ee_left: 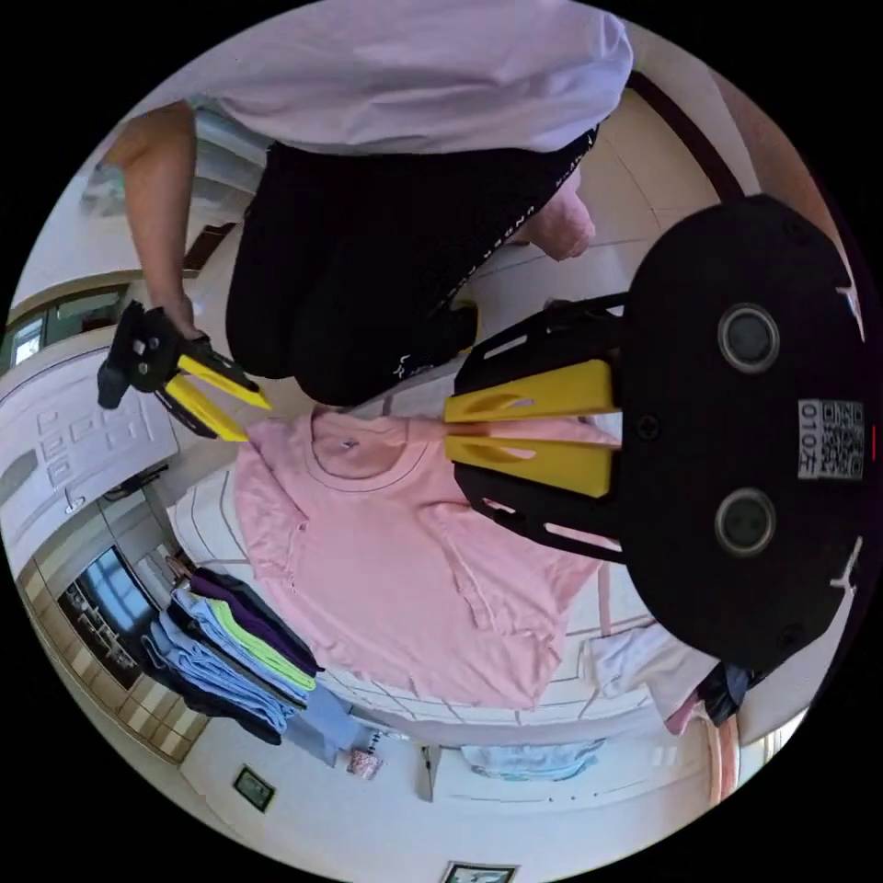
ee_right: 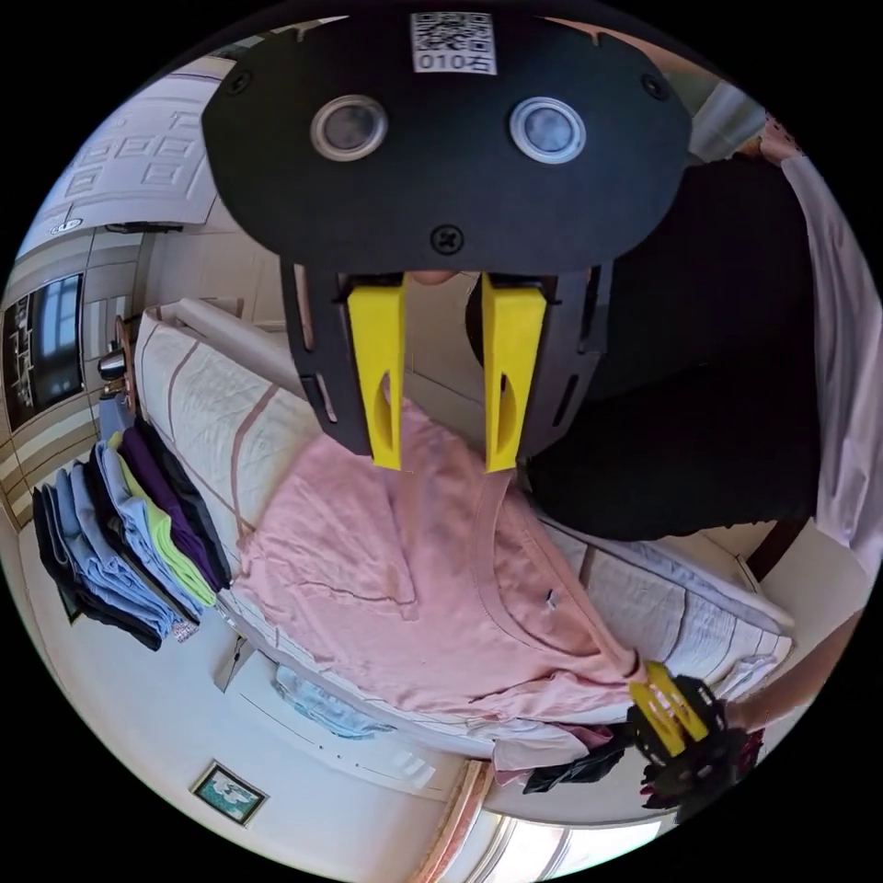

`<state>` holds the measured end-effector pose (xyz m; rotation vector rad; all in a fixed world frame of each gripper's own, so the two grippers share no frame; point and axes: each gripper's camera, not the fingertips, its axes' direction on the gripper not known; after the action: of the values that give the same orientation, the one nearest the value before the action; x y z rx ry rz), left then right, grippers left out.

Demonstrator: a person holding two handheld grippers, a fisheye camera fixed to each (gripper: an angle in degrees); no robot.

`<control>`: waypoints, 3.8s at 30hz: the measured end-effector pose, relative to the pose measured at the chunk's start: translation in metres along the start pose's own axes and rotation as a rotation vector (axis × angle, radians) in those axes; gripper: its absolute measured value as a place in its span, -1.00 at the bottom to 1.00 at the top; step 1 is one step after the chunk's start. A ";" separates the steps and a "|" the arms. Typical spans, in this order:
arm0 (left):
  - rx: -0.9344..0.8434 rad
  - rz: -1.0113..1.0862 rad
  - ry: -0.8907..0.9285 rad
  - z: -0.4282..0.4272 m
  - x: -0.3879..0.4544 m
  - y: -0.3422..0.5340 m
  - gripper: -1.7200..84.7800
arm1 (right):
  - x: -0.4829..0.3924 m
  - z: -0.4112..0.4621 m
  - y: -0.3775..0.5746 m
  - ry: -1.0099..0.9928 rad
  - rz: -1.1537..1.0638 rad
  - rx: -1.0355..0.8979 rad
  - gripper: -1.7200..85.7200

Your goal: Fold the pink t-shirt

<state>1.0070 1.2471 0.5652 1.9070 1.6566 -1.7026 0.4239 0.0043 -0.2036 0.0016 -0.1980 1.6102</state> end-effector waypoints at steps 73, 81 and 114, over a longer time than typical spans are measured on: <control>0.106 -0.998 0.588 0.118 -0.239 0.259 -0.67 | 0.374 0.070 -0.072 -0.512 0.111 -0.037 -0.69; 0.116 -1.045 0.652 0.143 -0.204 0.245 -0.71 | 0.351 0.105 -0.058 -0.598 0.124 -0.092 -0.79; 0.178 -0.489 0.200 -0.043 0.002 0.223 -0.88 | 0.168 -0.109 0.110 -0.404 -0.119 0.246 -0.86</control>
<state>1.1978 1.1865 0.4572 1.9116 2.2706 -1.9277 0.3192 0.1810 -0.3036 0.5225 -0.3037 1.4926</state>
